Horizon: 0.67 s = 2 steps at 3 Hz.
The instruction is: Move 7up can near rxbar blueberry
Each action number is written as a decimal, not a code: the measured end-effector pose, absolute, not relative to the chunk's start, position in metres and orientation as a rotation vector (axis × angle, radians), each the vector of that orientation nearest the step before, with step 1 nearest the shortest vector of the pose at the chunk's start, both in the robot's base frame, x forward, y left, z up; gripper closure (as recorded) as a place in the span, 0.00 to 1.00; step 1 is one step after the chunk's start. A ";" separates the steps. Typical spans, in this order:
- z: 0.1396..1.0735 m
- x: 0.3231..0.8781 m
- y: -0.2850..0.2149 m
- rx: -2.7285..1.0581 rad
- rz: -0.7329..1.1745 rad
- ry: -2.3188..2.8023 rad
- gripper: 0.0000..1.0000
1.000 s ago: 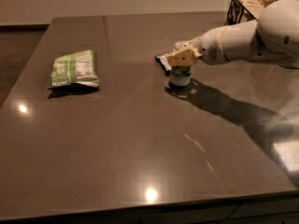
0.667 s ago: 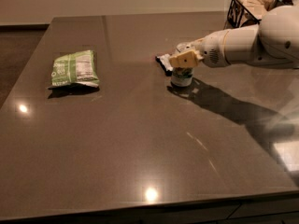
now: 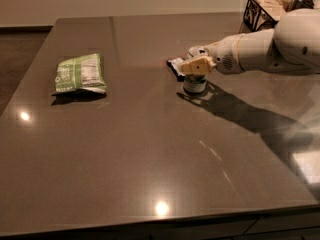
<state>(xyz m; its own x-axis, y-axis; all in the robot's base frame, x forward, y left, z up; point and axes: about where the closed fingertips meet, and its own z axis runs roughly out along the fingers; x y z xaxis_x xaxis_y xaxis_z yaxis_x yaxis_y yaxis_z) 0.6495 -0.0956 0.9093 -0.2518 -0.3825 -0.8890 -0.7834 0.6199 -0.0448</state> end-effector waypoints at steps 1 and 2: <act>0.909 0.649 -0.094 -0.936 0.514 1.862 0.00; 0.909 0.649 -0.094 -0.936 0.514 1.862 0.00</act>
Offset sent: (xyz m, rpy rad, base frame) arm -0.0001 0.0015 0.0000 0.0001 0.0002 0.0025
